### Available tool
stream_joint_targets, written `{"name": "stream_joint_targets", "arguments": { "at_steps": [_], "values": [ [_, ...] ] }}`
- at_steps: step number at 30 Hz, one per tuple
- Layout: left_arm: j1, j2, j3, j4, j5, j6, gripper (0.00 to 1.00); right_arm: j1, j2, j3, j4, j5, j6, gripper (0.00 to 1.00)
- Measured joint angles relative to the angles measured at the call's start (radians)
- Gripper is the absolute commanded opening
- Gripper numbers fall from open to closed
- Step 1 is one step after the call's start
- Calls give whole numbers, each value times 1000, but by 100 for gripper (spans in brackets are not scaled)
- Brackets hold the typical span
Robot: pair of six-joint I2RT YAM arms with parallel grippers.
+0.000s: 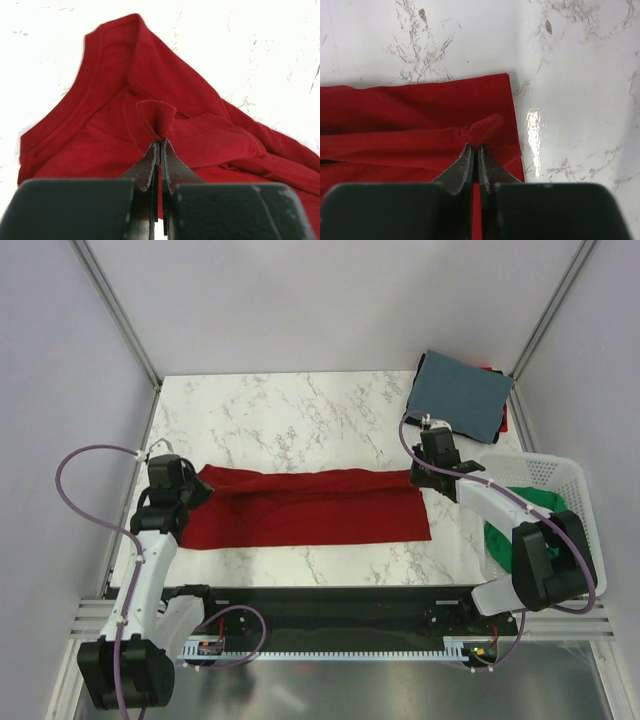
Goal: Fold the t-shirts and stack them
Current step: Fold the tshirt
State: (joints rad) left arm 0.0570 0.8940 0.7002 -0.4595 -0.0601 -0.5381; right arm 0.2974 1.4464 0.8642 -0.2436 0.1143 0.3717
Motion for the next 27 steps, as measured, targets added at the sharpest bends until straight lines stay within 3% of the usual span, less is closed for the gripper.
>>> {"name": "stream_joint_targets", "arguments": {
  "at_steps": [1,3,4,6,12,15,16,17,22,24,27],
  "values": [
    [0,-27,-10,-14,-11,-8,2,0,-10,-10,-1,0,7,34],
    [1,-80,-31,-42,-30,-24,2,1,-37,-37,-7,10,29,54],
    [1,-108,-40,-57,-44,-36,6,1,-53,-52,-11,21,39,74],
    [2,-153,-53,-87,-63,-63,9,1,-90,-85,-21,42,61,82],
    [4,-292,-128,-161,-81,-189,32,1,-232,-134,-67,90,128,85],
    [4,-368,-158,-208,-85,-272,50,2,-250,-116,-68,68,143,85],
    [4,-407,-170,-222,-93,-301,62,2,-243,-103,-67,55,146,85],
    [4,-453,-182,-238,-103,-325,66,5,-232,-86,-66,37,148,85],
    [5,-732,-227,-259,-150,-402,68,46,-95,20,-55,-41,140,85],
    [5,-753,-244,-237,-148,-405,68,65,-27,56,-51,-67,132,85],
    [5,-656,-258,-204,-118,-404,68,79,71,105,-54,-87,120,85]
  ]
}}
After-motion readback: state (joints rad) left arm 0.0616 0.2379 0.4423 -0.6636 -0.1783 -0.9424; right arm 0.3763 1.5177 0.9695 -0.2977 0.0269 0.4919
